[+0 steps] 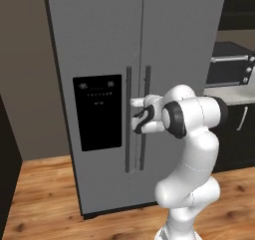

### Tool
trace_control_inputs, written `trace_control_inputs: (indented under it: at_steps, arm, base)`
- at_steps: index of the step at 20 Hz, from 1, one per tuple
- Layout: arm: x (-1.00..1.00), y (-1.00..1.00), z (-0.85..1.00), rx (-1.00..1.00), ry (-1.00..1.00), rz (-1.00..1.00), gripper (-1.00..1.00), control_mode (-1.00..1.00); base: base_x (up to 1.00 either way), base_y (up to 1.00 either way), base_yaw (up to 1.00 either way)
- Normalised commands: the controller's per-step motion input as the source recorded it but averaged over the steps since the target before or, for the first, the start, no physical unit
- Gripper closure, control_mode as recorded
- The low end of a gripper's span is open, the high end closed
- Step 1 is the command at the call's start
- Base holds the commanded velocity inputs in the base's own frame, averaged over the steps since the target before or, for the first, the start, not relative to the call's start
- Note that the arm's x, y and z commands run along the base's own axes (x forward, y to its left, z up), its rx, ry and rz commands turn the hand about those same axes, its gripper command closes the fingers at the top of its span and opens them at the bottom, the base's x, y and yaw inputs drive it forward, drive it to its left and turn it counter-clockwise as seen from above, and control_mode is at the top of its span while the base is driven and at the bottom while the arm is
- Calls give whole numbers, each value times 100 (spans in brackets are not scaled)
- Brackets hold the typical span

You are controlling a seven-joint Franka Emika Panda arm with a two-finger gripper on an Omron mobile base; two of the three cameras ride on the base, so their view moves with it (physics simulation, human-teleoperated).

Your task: Take the cake and donut from the fridge and place them on the empty tray on the dining counter.

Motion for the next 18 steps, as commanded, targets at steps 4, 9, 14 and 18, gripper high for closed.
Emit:
trace_control_inputs:
  at_steps: [4, 9, 14, 18]
  arm:
    - [24, -10, 33, 21, 1, 3, 100, -100]
    - [0, -2, 67, 19, 13, 8, 100, -100]
    - [0, 0, 41, 4, 8, 10, 100, -100]
    - [-17, -14, 24, 0, 2, 1, 100, -100]
  base:
    - [0, 0, 0]
    - [0, 0, 0]
    - [0, 0, 0]
    - [0, 0, 0]
